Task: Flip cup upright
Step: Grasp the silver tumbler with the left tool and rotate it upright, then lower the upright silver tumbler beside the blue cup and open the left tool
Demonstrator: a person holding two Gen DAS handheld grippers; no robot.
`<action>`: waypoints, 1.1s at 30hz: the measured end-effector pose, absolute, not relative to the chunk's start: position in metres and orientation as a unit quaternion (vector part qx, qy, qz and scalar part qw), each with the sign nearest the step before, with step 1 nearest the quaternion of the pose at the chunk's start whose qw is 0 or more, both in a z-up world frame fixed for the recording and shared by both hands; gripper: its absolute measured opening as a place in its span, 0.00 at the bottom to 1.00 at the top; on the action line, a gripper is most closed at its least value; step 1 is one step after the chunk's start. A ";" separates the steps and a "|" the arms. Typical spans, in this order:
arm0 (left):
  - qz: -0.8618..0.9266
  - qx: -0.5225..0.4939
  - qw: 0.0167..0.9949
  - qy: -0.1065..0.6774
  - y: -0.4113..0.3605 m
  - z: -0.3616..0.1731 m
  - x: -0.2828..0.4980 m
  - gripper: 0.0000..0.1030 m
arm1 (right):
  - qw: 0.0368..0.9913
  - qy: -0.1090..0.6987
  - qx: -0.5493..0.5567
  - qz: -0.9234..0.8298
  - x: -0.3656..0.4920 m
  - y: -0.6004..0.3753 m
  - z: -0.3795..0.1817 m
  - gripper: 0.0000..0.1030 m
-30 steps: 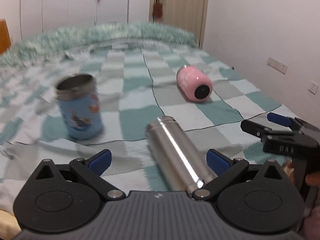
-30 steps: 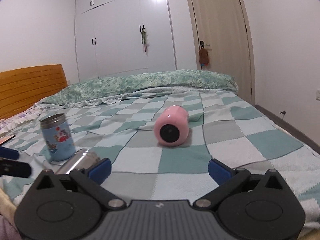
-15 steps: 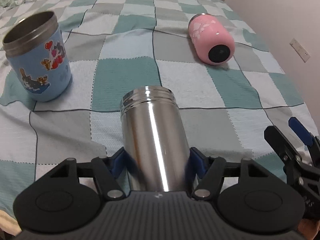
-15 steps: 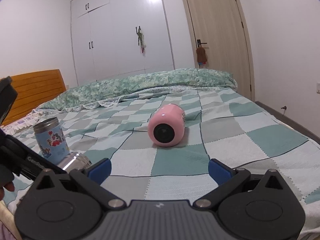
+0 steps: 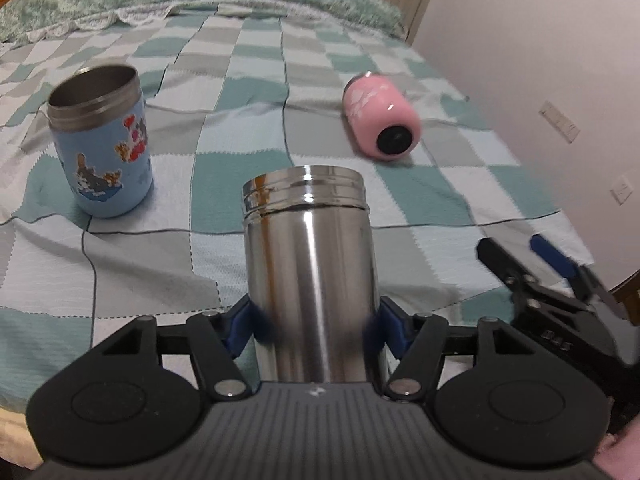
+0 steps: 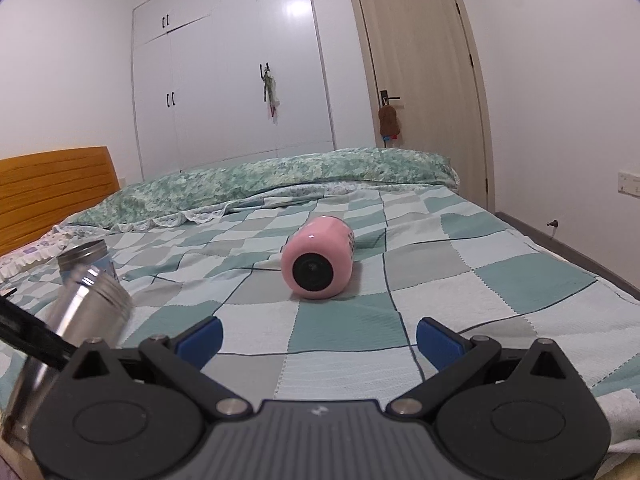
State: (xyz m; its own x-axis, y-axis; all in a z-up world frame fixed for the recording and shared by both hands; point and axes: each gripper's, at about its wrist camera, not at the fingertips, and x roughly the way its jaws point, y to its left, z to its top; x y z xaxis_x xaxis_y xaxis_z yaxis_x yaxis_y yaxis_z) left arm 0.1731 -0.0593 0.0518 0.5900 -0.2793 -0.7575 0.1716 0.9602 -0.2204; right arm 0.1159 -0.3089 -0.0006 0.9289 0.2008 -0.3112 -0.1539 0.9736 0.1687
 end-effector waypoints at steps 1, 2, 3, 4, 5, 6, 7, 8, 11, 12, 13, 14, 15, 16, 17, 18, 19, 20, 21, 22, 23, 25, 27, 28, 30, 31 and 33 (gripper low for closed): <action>-0.131 -0.064 0.892 0.428 -0.057 0.056 0.170 0.63 | 0.980 0.165 0.071 0.088 0.115 -0.309 -0.001 1.00; -0.133 -0.066 0.894 0.422 -0.054 0.059 0.167 0.63 | 0.980 0.164 0.072 0.087 0.115 -0.309 -0.001 1.00; -0.136 -0.068 0.896 0.416 -0.052 0.063 0.164 0.62 | 0.980 0.163 0.073 0.087 0.114 -0.309 -0.001 1.00; -0.140 -0.071 0.899 0.410 -0.051 0.067 0.161 0.62 | 0.980 0.161 0.074 0.086 0.113 -0.309 -0.001 1.00; -0.141 -0.072 0.902 0.402 -0.049 0.072 0.159 0.62 | 0.981 0.159 0.074 0.086 0.112 -0.309 -0.001 1.00; -0.141 -0.070 0.907 0.391 -0.048 0.077 0.158 0.62 | 0.981 0.156 0.075 0.085 0.111 -0.309 0.000 1.00; -0.142 -0.068 0.911 0.381 -0.047 0.082 0.157 0.62 | 0.982 0.153 0.075 0.085 0.110 -0.309 0.000 1.00; -0.141 -0.067 0.916 0.369 -0.047 0.087 0.157 0.62 | 0.982 0.150 0.075 0.085 0.109 -0.308 0.000 1.00; -0.133 -0.056 0.936 0.322 -0.049 0.104 0.162 0.62 | 0.984 0.139 0.072 0.086 0.108 -0.306 0.001 1.00; -0.126 -0.047 0.943 0.303 -0.052 0.108 0.164 0.62 | 0.985 0.134 0.071 0.085 0.108 -0.306 0.002 1.00; -0.118 -0.039 0.951 0.284 -0.055 0.112 0.168 0.62 | 0.986 0.128 0.069 0.083 0.108 -0.305 0.003 1.00; -0.112 -0.035 0.955 0.271 -0.058 0.114 0.172 0.62 | 0.987 0.123 0.067 0.081 0.108 -0.305 0.004 1.00; -0.104 -0.032 0.960 0.258 -0.061 0.115 0.179 0.62 | 0.988 0.119 0.065 0.078 0.110 -0.305 0.005 1.00; -0.096 -0.028 0.964 0.247 -0.064 0.115 0.185 0.62 | 0.988 0.116 0.064 0.075 0.111 -0.304 0.005 1.00; -0.087 -0.022 0.967 0.237 -0.067 0.113 0.190 0.62 | 0.989 0.113 0.062 0.071 0.112 -0.304 0.006 1.00; -0.075 -0.012 0.972 0.224 -0.071 0.111 0.197 0.62 | 0.990 0.111 0.062 0.069 0.114 -0.305 0.007 1.00; -0.066 -0.003 0.975 0.214 -0.074 0.108 0.202 0.62 | 0.990 0.108 0.062 0.067 0.116 -0.305 0.008 1.00; -0.058 0.006 0.977 0.207 -0.077 0.105 0.208 0.62 | 0.990 0.105 0.061 0.065 0.118 -0.306 0.009 1.00; -0.052 0.012 0.978 0.202 -0.079 0.101 0.213 0.62 | 0.991 0.100 0.059 0.063 0.120 -0.306 0.010 1.00; -0.048 0.015 0.978 0.200 -0.082 0.096 0.219 0.62 | 0.992 0.096 0.056 0.062 0.122 -0.306 0.011 1.00; -0.045 0.016 0.978 0.201 -0.084 0.092 0.225 0.62 | 0.992 0.093 0.053 0.061 0.124 -0.306 0.011 1.00; -0.038 0.013 0.977 0.209 -0.086 0.082 0.242 0.62 | 0.994 0.086 0.044 0.058 0.129 -0.304 0.013 1.00; -0.029 0.013 0.977 0.213 -0.086 0.072 0.254 0.62 | 0.995 0.079 0.035 0.057 0.134 -0.303 0.014 1.00; -0.025 0.013 0.976 0.215 -0.086 0.067 0.261 0.62 | 0.995 0.076 0.030 0.057 0.137 -0.302 0.014 1.00; -0.022 0.015 0.975 0.219 -0.082 0.053 0.267 0.62 | 0.996 0.072 0.022 0.057 0.144 -0.301 0.015 1.00; -0.020 0.016 0.973 0.228 -0.081 0.044 0.274 0.62 | 0.996 0.072 0.020 0.057 0.147 -0.301 0.016 1.00; -0.013 0.021 0.969 0.246 -0.077 0.028 0.282 0.62 | 0.995 0.076 0.019 0.058 0.152 -0.301 0.015 1.00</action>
State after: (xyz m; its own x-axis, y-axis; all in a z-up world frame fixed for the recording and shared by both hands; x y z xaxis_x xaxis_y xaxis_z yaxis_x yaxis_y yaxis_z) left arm 0.2824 -0.0770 0.0284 0.8788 -0.0159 -0.4770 0.0363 0.9988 0.0336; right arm 0.1518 -0.3009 0.0150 0.9817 0.1186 -0.1487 -0.1128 0.9925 0.0473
